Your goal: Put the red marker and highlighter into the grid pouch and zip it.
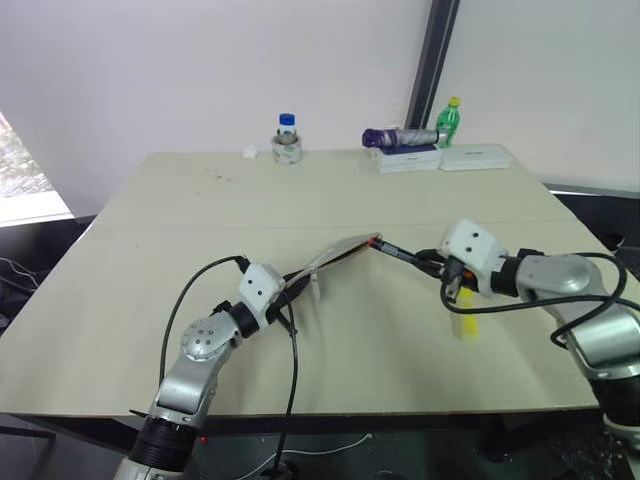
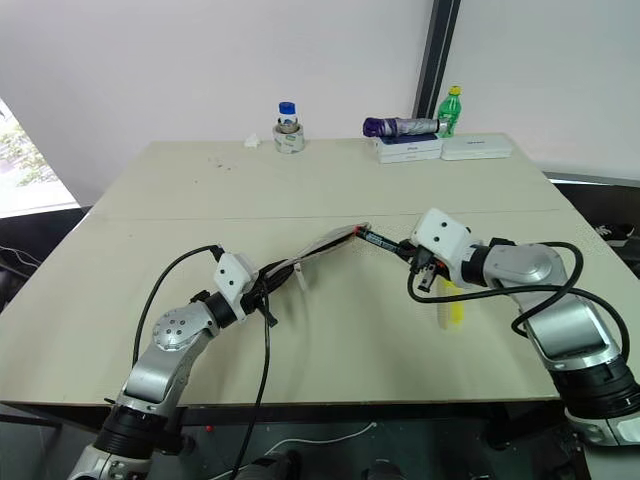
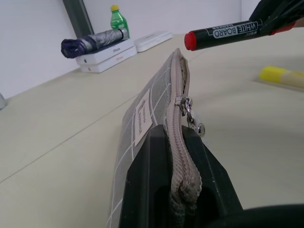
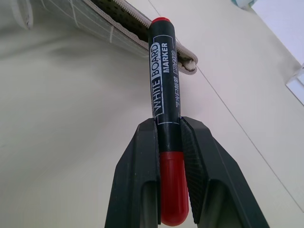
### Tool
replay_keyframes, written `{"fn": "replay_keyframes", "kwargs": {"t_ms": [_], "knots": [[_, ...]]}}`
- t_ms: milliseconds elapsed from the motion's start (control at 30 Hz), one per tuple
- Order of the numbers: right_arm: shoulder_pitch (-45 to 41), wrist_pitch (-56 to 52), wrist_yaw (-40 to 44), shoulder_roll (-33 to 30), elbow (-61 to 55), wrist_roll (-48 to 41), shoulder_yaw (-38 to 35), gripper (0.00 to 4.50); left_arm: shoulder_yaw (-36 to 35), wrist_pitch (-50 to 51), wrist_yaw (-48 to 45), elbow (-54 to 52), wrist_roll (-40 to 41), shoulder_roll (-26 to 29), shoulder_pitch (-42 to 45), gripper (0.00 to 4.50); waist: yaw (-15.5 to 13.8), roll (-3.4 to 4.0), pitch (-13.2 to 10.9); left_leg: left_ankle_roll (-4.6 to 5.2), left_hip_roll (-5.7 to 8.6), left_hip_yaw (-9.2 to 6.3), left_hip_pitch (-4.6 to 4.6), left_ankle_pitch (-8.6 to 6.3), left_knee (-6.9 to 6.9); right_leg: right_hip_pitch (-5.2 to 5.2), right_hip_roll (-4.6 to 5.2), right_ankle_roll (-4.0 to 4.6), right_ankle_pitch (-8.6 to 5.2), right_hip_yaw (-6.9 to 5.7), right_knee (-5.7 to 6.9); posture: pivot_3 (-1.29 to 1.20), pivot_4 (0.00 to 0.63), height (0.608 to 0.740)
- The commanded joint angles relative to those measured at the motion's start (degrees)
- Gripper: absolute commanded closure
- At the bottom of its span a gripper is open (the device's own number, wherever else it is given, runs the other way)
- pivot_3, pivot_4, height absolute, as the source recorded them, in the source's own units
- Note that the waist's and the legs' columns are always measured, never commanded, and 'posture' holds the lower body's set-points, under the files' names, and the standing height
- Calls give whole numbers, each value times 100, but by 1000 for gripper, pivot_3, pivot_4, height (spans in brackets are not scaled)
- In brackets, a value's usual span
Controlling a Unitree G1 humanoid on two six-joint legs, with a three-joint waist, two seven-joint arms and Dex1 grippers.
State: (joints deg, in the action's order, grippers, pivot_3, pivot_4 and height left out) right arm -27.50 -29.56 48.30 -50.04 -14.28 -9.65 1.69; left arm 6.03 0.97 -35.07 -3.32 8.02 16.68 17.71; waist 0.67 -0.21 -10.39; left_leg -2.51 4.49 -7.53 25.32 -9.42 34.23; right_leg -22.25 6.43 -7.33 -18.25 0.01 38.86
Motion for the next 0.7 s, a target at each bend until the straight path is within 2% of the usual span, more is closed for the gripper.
{"fn": "replay_keyframes", "kwargs": {"t_ms": [33, 400, 700], "knots": [[-148, 127, -28, 34, -29, 89, -10, 4313, 46, -48, -60, -200, 71, -9, 30, 4500, -1, 0, 0, 0, 0, 0, 0, 0, 0, 0, 0, 0, 0, 0, 0, 0, 150, 736], [-118, 425, 175, -118, 118, 531, 392, 4313, 118, -25, -202, -327, 58, 62, -79, 4500, 3, 0, 0, 0, 0, 0, 0, 0, 0, 0, 0, 0, 0, 0, 0, 0, 150, 736], [-1, 1078, 798, -463, -52, 979, 854, 4313, 428, -151, -1032, -400, 86, 609, -123, 4500, 4, 0, 0, 0, 0, 1, 0, 0, 0, 0, 0, 0, 0, 0, 0, 0, 150, 736]]}}
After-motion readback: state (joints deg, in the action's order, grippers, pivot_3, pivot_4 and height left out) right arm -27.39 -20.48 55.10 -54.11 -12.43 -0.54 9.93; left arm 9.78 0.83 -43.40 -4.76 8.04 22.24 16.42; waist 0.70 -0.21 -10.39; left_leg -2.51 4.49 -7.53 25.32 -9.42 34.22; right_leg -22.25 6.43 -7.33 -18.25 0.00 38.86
